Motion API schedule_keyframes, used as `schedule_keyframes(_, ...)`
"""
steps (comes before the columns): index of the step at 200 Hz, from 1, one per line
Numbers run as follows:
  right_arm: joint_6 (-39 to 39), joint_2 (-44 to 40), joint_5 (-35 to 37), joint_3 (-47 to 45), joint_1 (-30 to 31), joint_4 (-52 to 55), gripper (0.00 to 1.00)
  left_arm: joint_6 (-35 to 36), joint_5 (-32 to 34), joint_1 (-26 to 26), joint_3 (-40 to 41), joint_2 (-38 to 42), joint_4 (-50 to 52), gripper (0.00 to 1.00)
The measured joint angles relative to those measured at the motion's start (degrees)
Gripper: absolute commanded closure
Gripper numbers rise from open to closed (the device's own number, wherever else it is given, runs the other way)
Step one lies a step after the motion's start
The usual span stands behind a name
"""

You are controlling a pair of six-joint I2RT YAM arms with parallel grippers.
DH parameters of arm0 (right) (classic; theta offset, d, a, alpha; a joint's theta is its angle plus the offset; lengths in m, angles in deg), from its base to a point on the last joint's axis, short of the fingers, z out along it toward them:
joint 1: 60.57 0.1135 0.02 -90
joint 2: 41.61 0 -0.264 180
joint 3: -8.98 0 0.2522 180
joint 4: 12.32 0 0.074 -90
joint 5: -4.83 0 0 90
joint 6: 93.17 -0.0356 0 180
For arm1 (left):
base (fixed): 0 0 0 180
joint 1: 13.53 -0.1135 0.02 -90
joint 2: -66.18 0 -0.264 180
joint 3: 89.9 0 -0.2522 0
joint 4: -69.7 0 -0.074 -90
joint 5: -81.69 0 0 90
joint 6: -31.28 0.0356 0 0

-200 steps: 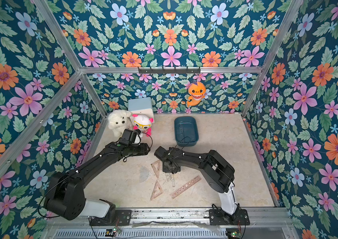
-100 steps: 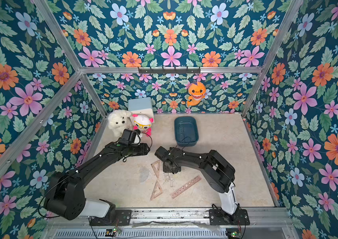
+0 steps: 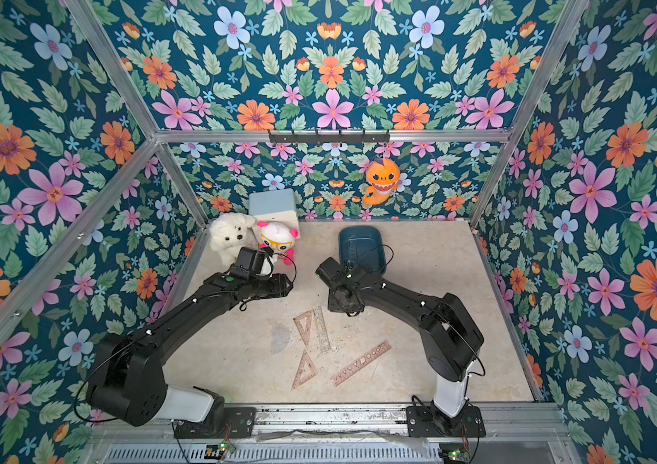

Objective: Put the scattered rulers into the storage box
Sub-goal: Place the ruler in the storage box.

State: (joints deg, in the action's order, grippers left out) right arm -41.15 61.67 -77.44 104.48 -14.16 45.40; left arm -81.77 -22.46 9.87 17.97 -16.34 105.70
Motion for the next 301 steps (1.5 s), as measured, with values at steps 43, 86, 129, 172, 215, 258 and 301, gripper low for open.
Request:
schedule_keyframes(43, 9.7, 4.8, 0.3, 13.5, -9.4, 4.3, 1.00, -1.3, -1.1, 1.7, -5.6, -4.7, -1.7, 0.39)
schedule_keyframes(86, 19.8, 18.4, 0.2, 34.7, -15.8, 9.9, 1.00, -0.8, -2.3, 1.6, -14.2, -11.6, -1.9, 0.38)
schedule_keyframes(129, 25.6, 33.2, -0.5, 57.2, -19.5, 15.0, 1.00, 0.7, -2.5, 1.5, -19.8, -16.5, -1.5, 0.38)
schedule_keyframes(172, 28.8, 42.7, -2.1, 69.0, -21.4, 18.7, 1.00, 1.5, -2.4, -1.2, -21.3, -18.6, -0.6, 0.38)
schedule_keyframes(215, 29.1, 43.6, -3.3, 65.3, -22.4, 18.5, 1.00, 2.0, -3.1, -1.3, -21.8, -20.4, -0.6, 0.38)
schedule_keyframes(258, 29.0, 45.4, -4.7, 63.9, -22.5, 17.0, 1.00, 2.0, -3.4, -1.6, -21.8, -21.2, -0.8, 0.38)
schedule_keyframes(301, 28.8, 47.0, -5.8, 63.9, -22.7, 16.2, 0.98, 2.0, -3.8, -1.7, -21.1, -21.3, -0.8, 0.38)
